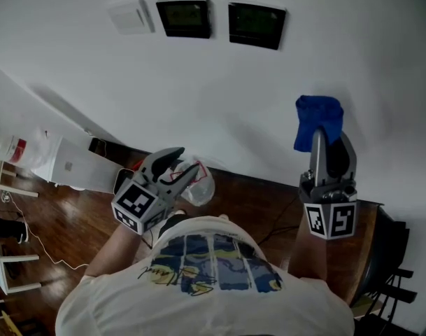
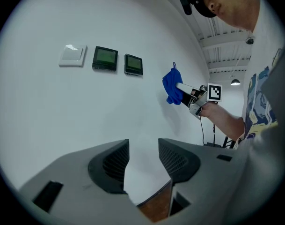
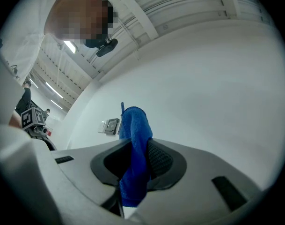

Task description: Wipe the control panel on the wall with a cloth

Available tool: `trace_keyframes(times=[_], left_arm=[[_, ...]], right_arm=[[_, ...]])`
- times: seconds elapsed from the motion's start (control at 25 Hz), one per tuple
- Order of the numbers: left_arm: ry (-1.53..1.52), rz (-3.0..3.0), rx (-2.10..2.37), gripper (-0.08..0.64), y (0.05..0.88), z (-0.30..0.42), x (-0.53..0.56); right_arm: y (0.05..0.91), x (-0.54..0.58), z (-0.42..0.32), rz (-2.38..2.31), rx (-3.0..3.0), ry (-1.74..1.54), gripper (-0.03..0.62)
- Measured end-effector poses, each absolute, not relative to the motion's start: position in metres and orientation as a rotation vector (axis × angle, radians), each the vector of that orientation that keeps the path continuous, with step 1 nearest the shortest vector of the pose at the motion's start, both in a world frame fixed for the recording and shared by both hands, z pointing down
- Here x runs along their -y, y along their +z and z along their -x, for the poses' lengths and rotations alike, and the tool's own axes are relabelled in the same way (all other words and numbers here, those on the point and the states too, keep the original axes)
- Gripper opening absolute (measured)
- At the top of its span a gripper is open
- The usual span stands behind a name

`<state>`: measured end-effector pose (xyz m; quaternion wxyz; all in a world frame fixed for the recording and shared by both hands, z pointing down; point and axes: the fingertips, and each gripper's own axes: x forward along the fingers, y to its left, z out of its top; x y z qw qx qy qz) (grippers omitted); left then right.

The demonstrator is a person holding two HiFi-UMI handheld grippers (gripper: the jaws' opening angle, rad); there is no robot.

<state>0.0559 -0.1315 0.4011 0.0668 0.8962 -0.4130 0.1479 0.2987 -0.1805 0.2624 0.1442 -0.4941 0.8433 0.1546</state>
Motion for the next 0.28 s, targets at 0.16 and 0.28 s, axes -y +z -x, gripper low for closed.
trace_keyframes(times=[0.16,0.28], left_arm=[[0.472,-2.71,1.257,0.176,0.4027,-0.0539,0.1328],[0.475,-2.713,1.267,0.176,0.4014,-0.0543,0.1336]], right_arm=[[0.269,0.1816,-0.2994,1.417,-2.436,0.42,0.092],[0.271,0.1803,-0.3013,1.416,-2.434,0.415,0.092]])
